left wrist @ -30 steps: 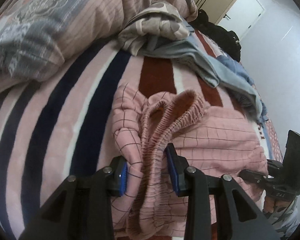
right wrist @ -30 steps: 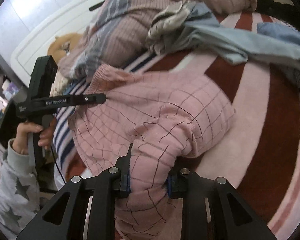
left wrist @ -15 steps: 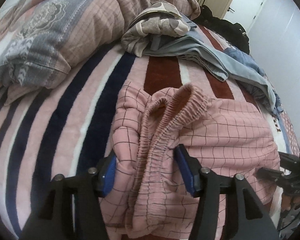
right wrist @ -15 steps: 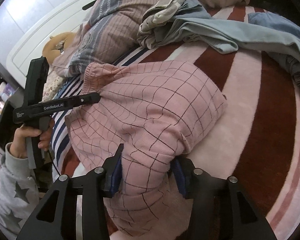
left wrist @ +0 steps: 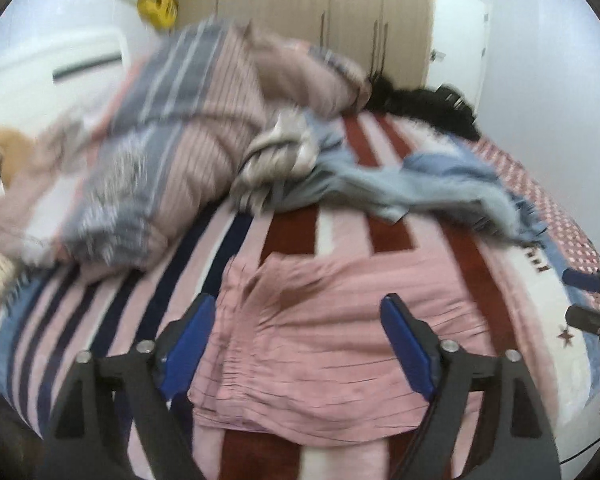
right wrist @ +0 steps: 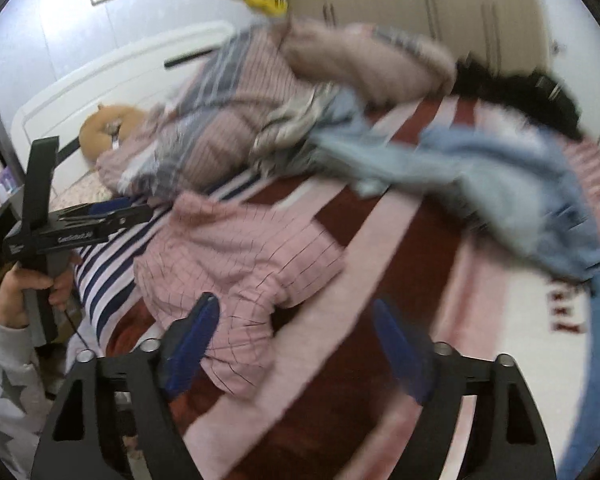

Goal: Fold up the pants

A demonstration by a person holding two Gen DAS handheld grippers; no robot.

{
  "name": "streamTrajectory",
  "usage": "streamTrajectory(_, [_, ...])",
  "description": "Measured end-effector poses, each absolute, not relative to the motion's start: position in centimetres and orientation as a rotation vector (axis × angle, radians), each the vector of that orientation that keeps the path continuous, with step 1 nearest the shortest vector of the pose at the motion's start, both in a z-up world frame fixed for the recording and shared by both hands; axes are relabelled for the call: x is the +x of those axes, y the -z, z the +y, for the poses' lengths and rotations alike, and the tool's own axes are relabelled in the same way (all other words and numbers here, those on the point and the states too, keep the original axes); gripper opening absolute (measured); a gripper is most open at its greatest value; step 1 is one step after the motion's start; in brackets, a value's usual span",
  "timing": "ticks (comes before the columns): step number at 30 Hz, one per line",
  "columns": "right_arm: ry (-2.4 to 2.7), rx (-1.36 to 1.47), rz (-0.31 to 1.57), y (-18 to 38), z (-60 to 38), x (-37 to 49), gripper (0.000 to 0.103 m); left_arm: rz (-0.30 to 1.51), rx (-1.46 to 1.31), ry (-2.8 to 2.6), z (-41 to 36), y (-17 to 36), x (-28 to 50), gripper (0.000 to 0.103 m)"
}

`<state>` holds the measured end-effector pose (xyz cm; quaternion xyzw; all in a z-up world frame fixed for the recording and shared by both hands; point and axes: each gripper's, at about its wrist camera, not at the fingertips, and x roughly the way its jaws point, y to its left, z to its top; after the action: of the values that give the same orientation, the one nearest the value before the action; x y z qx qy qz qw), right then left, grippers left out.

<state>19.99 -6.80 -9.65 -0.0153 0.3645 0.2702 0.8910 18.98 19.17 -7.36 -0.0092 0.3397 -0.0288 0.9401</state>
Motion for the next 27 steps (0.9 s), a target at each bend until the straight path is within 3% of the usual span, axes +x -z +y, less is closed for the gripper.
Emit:
streamTrajectory(3, [-0.498, -0.093, 0.648, 6.8, -9.3, 16.6, 0.086, 0.587, 0.011, 0.066, 16.1, 4.6, 16.0, 0.088])
streamTrajectory(7, [-0.406, -0.139, 0.52, 4.0, -12.7, 11.7, 0.095, 0.461, 0.031, 0.08, 12.1, 2.1, 12.3, 0.102])
streamTrajectory(10, [-0.325, -0.152, 0.416, 2.7, -15.1, 7.8, 0.103, 0.382, 0.027, 0.097, 9.2, 1.0, 9.2, 0.102])
streamTrajectory(18, [-0.159, -0.129, 0.299, 2.6, -18.8, 0.9, 0.103, 0.312, -0.029, 0.116, 4.1, 1.0, 4.4, 0.102])
streamTrajectory(27, [-0.126, -0.092, 0.273, 2.2, -19.9, -1.4, 0.103, 0.324, -0.029, 0.152, 2.2, 1.5, 3.4, 0.102])
